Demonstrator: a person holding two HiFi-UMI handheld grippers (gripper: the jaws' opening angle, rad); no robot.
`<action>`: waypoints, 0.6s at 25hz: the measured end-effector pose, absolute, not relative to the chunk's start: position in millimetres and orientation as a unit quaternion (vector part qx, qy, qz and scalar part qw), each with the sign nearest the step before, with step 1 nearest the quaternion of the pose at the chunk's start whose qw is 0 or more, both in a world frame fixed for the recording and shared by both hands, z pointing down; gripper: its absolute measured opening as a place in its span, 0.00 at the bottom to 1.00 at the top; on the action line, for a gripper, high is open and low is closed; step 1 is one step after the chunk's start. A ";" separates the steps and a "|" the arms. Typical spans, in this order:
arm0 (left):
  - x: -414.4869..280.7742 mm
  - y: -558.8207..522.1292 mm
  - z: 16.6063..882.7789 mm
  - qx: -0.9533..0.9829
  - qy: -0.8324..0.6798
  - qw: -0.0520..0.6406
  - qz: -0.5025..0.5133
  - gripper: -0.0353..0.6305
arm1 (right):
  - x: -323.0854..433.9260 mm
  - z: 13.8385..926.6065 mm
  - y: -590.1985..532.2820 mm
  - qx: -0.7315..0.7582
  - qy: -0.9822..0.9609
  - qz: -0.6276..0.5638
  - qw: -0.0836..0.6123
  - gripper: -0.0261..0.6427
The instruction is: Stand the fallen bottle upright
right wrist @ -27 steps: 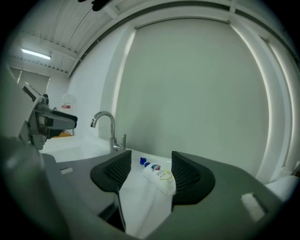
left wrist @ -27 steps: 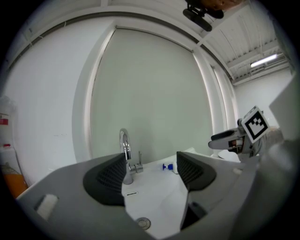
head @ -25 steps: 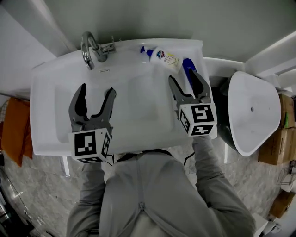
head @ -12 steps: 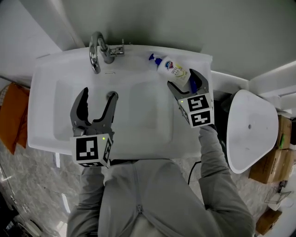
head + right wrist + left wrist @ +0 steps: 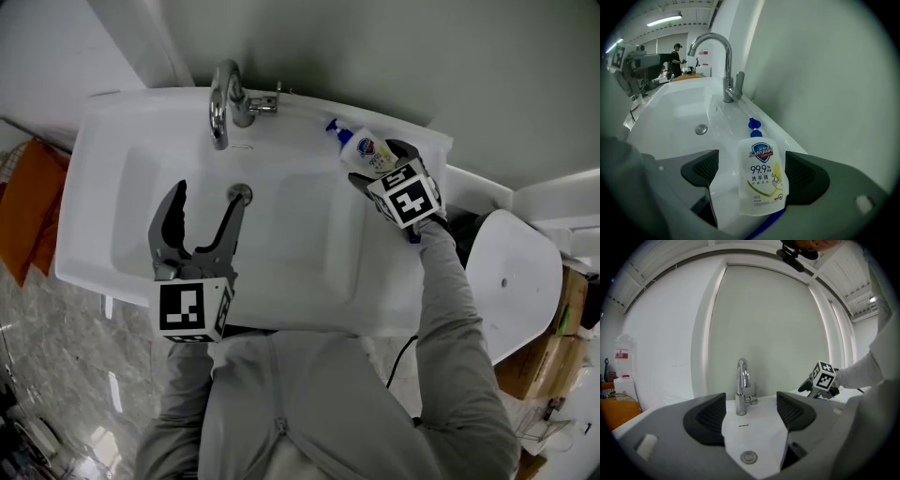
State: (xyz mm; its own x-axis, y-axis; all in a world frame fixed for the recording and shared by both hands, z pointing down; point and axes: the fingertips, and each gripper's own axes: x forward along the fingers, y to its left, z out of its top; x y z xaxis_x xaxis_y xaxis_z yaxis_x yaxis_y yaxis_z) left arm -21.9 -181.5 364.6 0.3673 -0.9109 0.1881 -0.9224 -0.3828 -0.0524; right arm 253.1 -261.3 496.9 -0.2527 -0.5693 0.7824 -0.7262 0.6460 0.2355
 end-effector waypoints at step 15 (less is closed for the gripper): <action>-50.1 -191.9 377.4 0.807 -0.580 0.052 0.099 0.61 | 263.0 545.9 -290.2 0.320 -0.756 0.145 0.553 0.68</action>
